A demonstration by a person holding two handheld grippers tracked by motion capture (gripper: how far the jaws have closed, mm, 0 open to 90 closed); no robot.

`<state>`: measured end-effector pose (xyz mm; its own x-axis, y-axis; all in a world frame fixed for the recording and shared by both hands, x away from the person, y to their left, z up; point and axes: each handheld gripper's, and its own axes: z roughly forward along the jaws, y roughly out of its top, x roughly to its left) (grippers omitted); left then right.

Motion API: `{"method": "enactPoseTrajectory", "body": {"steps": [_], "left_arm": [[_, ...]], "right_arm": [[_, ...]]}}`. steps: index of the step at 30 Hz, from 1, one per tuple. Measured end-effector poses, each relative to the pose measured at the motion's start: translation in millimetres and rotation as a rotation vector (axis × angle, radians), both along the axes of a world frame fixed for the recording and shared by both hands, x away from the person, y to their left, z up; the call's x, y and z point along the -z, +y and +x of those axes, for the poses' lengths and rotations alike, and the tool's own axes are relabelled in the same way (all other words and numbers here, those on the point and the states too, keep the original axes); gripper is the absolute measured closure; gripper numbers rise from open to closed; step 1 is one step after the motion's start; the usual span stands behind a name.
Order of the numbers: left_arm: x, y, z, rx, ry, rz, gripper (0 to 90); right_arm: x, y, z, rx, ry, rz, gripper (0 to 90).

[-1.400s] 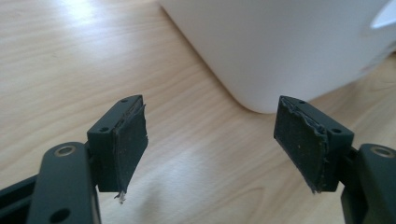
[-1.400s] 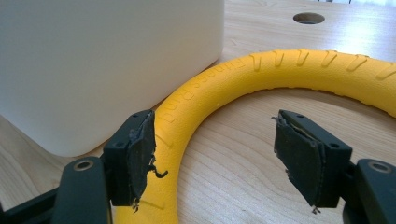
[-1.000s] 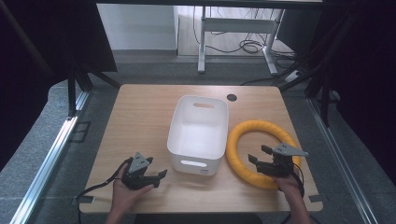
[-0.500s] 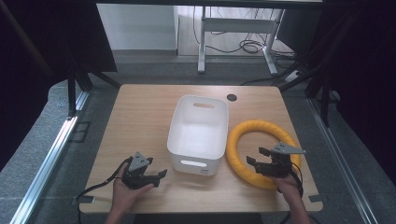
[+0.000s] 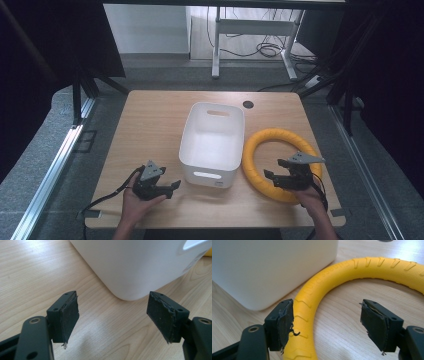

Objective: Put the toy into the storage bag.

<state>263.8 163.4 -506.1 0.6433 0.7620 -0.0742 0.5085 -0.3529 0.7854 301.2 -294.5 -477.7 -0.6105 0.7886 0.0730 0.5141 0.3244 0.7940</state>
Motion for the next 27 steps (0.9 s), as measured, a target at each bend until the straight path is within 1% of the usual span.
{"method": "enactPoseTrajectory", "body": {"steps": [1, 2, 3, 5, 6, 7, 9, 13, 17, 19, 20, 21, 23, 24, 26, 27], "left_arm": [[-0.6, -0.5, -0.4, 0.003, 0.000, 0.002, 25.6], [-0.9, -1.0, -0.7, 0.006, -0.001, -0.001, 25.7], [-0.9, -1.0, -0.6, 0.007, 0.001, -0.006, 25.6], [-0.2, -1.1, -0.1, 0.006, 0.001, 0.003, 25.7], [-0.2, -1.1, -0.1, 0.006, 0.001, 0.003, 25.7], [0.3, -1.4, 0.1, 0.006, 0.003, 0.008, 25.6], [0.9, -2.0, 0.2, 0.008, 0.004, 0.006, 25.6], [0.6, -1.4, 0.3, 0.010, 0.001, 0.010, 25.7], [0.4, -1.2, 0.1, 0.009, 0.000, 0.009, 25.6], [0.6, -1.3, 0.2, 0.008, -0.001, 0.010, 25.6], [0.9, -1.5, 0.3, 0.008, 0.001, 0.014, 25.6], [0.9, -1.5, 0.3, 0.008, 0.001, 0.014, 25.6], [1.3, -1.8, 0.5, 0.008, 0.002, 0.016, 25.6], [1.6, -2.0, 0.7, 0.008, 0.002, 0.019, 25.6], [2.0, -2.2, 0.9, 0.008, 0.002, 0.020, 25.6], [2.1, -2.3, 0.9, 0.009, 0.003, 0.020, 25.6]], "right_arm": [[0.0, 0.0, 0.0, 0.000, 0.000, 0.000, 27.1], [-2.8, 0.0, 1.9, -0.007, 0.010, -0.011, 27.1], [-8.8, 0.9, 6.0, -0.021, 0.028, -0.037, 27.2], [-13.9, 2.1, 10.9, -0.045, 0.048, -0.063, 27.3], [-13.9, 2.1, 10.9, -0.045, 0.048, -0.063, 27.3], [-17.3, 4.9, 15.8, -0.065, 0.073, -0.083, 27.4], [-19.0, 9.1, 20.5, -0.090, 0.104, -0.106, 27.4], [-20.3, 17.6, 28.0, -0.125, 0.144, -0.151, 27.6], [-19.6, 24.3, 33.8, -0.155, 0.181, -0.172, 28.0], [-19.2, 26.0, 34.6, -0.159, 0.187, -0.180, 28.2], [-16.9, 29.9, 35.7, -0.176, 0.197, -0.196, 28.5], [-16.9, 29.9, 35.7, -0.176, 0.197, -0.196, 28.5], [-14.1, 32.9, 35.8, -0.188, 0.214, -0.210, 28.6], [-11.0, 34.6, 36.0, -0.197, 0.230, -0.220, 29.0], [-10.0, 35.0, 36.1, -0.200, 0.234, -0.224, 29.1], [-6.9, 36.2, 36.0, -0.208, 0.251, -0.231, 29.6]]}}
